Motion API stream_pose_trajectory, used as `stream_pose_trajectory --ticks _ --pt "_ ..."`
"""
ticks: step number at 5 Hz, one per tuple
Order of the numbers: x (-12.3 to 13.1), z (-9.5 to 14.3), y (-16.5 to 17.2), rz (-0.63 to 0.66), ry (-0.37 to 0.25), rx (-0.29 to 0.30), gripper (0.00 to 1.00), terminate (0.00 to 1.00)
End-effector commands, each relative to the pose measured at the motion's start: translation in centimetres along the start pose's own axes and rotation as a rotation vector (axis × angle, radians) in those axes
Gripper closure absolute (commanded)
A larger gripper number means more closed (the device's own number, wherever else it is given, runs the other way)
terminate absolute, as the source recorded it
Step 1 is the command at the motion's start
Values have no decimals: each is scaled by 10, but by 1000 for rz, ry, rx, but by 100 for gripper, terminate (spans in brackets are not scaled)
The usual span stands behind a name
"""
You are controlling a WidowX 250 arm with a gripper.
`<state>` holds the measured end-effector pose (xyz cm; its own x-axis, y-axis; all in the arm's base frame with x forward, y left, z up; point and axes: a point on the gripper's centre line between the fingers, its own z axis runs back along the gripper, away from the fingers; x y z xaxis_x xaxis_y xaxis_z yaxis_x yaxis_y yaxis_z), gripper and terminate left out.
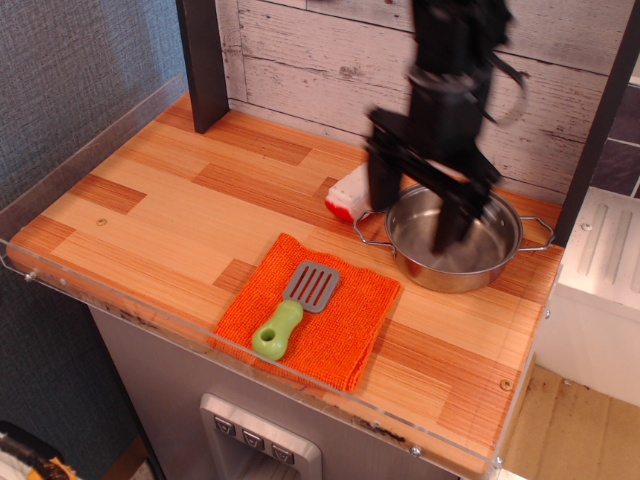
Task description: Move the pan to the left of the sushi.
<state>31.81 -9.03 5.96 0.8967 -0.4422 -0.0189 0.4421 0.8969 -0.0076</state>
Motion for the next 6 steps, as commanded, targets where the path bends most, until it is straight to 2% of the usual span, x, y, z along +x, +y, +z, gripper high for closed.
stream_pose_trajectory --ticks 1,3,4,5,6 --pt "13 -9 -31 -127 -17 -9 0 0" --pt "25 -33 -29 -117 4 3 0 0" --pt "29 -38 -27 -126 -3 2 100 0" --pt "31 -33 -27 -140 -24 2 100 0" --pt "32 -22 -30 -208 -81 -17 100 0"
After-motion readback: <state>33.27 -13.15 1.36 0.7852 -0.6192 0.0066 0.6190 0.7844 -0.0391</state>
